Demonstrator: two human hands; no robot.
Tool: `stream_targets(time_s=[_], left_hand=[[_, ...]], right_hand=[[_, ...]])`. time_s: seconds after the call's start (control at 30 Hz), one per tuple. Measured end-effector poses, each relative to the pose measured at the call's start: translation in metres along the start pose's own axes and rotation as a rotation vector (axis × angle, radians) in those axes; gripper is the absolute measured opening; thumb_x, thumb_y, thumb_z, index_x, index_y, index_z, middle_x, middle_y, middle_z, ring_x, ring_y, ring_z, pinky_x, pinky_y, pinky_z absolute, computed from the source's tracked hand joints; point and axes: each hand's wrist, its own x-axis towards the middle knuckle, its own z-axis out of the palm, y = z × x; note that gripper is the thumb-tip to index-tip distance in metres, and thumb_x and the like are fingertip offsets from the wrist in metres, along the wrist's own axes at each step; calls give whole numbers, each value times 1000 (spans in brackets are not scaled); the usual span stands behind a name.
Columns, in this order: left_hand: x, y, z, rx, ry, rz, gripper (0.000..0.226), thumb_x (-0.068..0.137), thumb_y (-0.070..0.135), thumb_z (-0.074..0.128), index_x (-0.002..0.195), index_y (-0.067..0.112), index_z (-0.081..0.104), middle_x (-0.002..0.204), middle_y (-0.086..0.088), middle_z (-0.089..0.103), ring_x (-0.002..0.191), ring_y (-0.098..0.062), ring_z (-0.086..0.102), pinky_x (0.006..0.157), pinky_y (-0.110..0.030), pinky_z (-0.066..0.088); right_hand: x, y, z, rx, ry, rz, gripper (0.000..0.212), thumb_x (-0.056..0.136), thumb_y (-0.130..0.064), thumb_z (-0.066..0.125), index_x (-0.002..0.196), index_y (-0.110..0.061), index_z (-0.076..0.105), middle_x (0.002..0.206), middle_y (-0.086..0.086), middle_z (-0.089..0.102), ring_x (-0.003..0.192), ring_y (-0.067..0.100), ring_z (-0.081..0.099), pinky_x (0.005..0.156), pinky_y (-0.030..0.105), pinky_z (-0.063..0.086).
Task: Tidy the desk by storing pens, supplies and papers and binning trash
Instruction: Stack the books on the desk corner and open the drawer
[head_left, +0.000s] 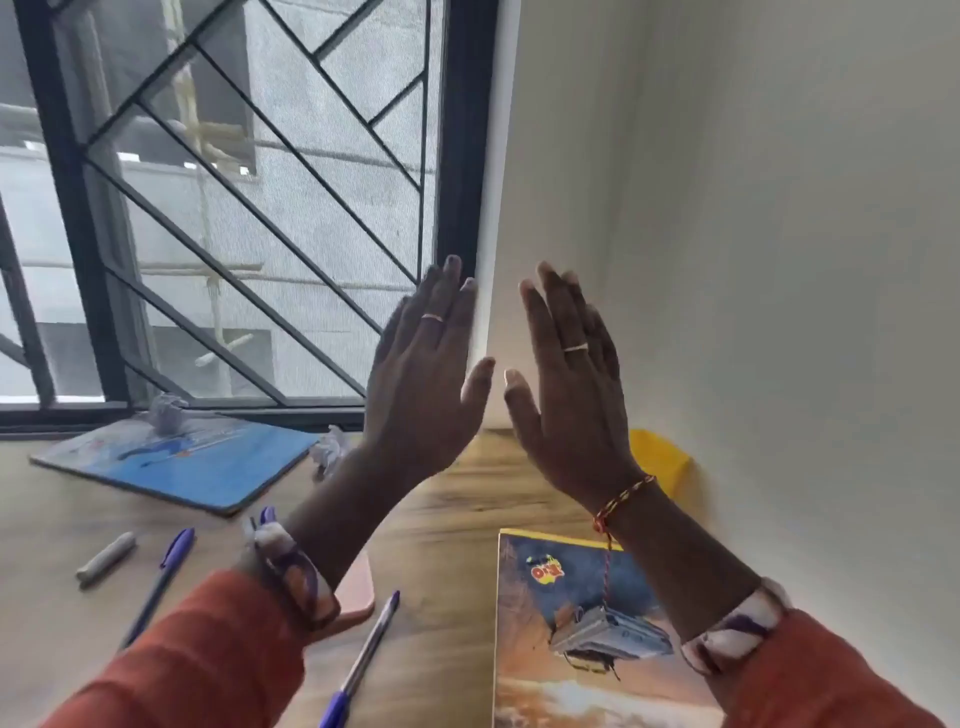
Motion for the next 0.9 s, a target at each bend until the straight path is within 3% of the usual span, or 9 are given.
stream_targets(time_s=[0.07, 0.17, 0.27, 0.37, 0.5, 0.6, 0.7, 0.8, 0.9], left_hand=[[-21, 5, 7, -18, -127, -7, 60, 84, 32, 44, 137, 4, 41, 148, -15, 37, 138, -28, 32, 114, -30, 18], [-68, 16, 19, -141, -487, -141, 59, 89, 29, 46, 143, 12, 32, 153, -5, 29, 143, -18, 23, 118, -32, 19], [-101, 31, 31, -121, -752, -137, 57, 90, 24, 46, 143, 13, 28, 153, -3, 27, 142, -16, 22, 115, -26, 18], [-123, 47, 43, -190, -993, -190, 49, 86, 17, 46, 134, 10, 40, 144, -7, 39, 136, -22, 33, 110, -29, 26], [-134, 54, 45, -186, -1119, -249, 36, 91, 16, 35, 126, 11, 44, 141, -6, 41, 133, -23, 36, 105, -33, 32], [-134, 53, 39, -115, -1121, -256, 45, 94, 23, 35, 137, 13, 33, 153, -6, 25, 141, -20, 25, 111, -34, 30], [-125, 55, 24, 12, -1241, -261, 54, 94, 28, 36, 142, 7, 24, 156, -14, 13, 144, -23, 17, 111, -37, 26], [-116, 60, 6, 117, -1291, -175, 50, 93, 36, 38, 137, 11, 34, 146, -13, 37, 135, -25, 35, 103, -40, 34], [-113, 73, -8, 163, -1340, -71, 49, 92, 52, 35, 105, 12, 60, 121, -11, 59, 117, -29, 51, 94, -40, 37]], right_hand=[[-17, -4, 8, -3, -65, 14, 66, 80, -18, 47, 142, -7, 27, 151, 12, 29, 141, 22, 22, 113, 37, 21], [-62, -9, 22, -103, -302, 127, 67, 74, -18, 48, 138, -3, 36, 142, 15, 43, 133, 25, 40, 109, 34, 28], [-105, -8, 26, -66, -808, 442, 63, 88, -20, 46, 144, -4, 22, 152, 16, 25, 142, 25, 23, 113, 35, 23], [-141, -2, 26, -130, -1090, 604, 55, 96, -31, 34, 143, -5, 21, 153, 15, 20, 143, 26, 17, 114, 38, 17], [-159, -1, 25, -158, -1084, 571, 57, 99, -39, 21, 147, -9, 14, 157, 11, 10, 145, 23, 7, 118, 40, 7], [-159, -2, 27, -123, -1065, 579, 59, 99, -41, 19, 147, -8, 14, 157, 11, 9, 145, 23, 5, 117, 40, 3], [-153, -5, 41, -95, -1049, 636, 60, 98, -40, 22, 147, -6, 14, 157, 12, 10, 145, 24, 5, 116, 41, 3], [-138, -5, 60, -236, -1056, 645, 61, 97, -40, 26, 142, 0, 23, 152, 19, 21, 138, 31, 20, 109, 44, 18], [-118, 0, 71, -355, -1151, 520, 53, 98, -40, 26, 132, -4, 44, 140, 18, 41, 125, 34, 34, 96, 43, 30]])
